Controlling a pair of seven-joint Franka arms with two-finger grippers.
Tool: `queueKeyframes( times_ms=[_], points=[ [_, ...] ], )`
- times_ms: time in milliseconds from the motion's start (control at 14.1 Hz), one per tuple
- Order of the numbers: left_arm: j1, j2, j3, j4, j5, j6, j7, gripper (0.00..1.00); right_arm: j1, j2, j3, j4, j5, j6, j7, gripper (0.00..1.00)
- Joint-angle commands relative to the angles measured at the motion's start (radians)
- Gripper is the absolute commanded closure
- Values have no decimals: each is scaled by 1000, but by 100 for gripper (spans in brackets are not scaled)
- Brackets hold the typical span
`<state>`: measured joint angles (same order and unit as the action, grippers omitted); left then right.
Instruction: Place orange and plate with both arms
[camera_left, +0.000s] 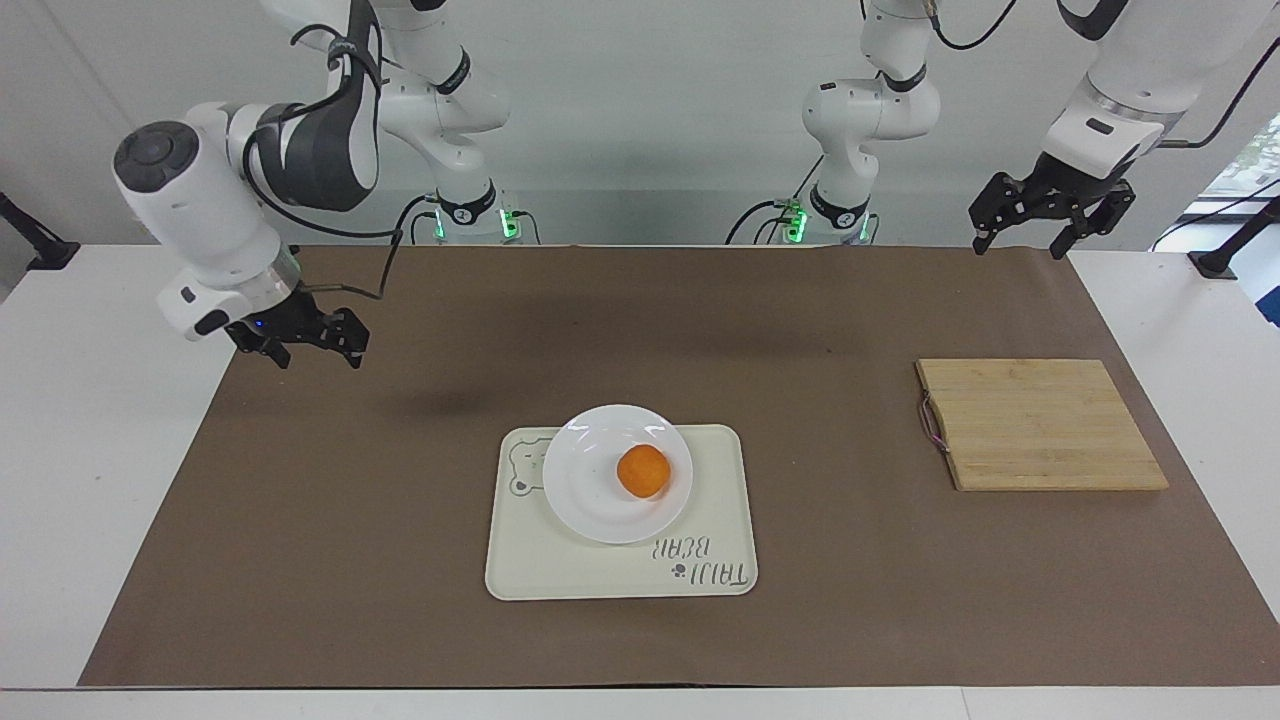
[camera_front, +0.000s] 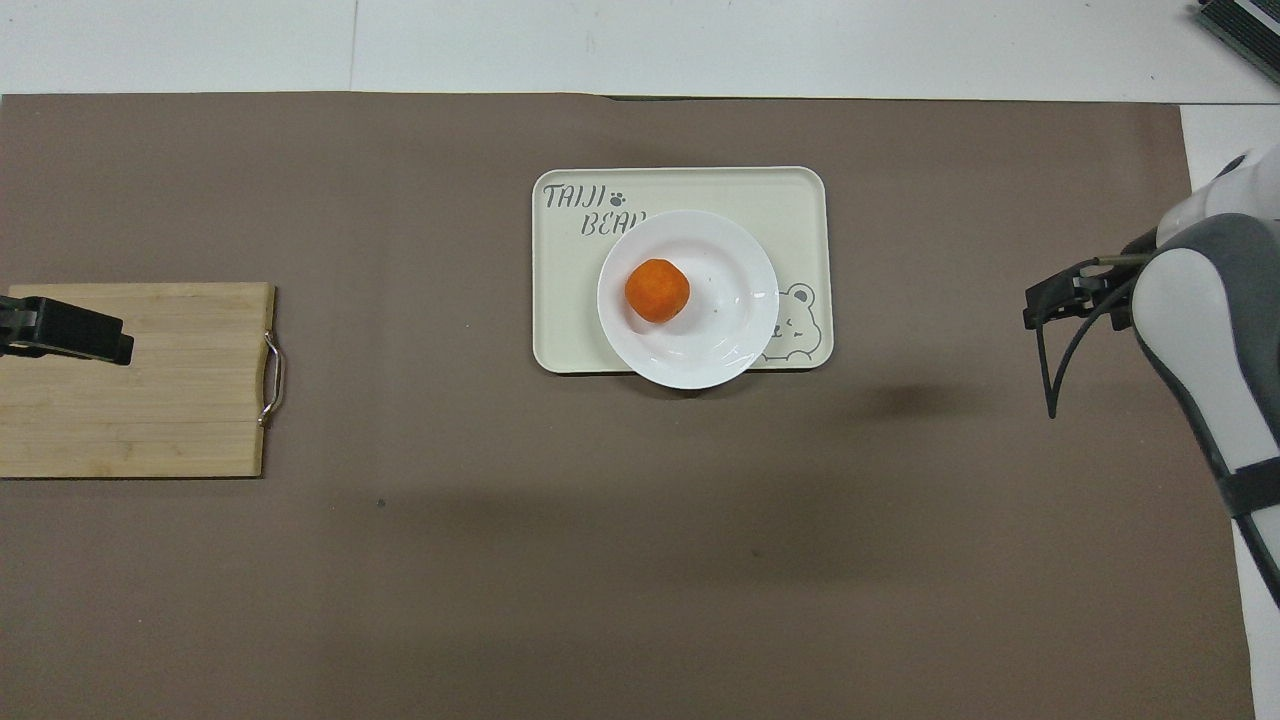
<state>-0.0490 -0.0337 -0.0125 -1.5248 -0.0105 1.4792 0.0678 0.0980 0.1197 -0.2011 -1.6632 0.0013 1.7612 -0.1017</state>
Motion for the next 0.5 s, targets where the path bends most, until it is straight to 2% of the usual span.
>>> queueKeyframes(
  times_ms=[0,426],
  points=[
    [-6,-29,8,-31,15,15,-6,0,-1,-86,6,-9,-32,-44,27,0],
    [6,-28,16,-29,17,15,-6,0,11,-88,15,198,-32,-268,40,0]
  ],
)
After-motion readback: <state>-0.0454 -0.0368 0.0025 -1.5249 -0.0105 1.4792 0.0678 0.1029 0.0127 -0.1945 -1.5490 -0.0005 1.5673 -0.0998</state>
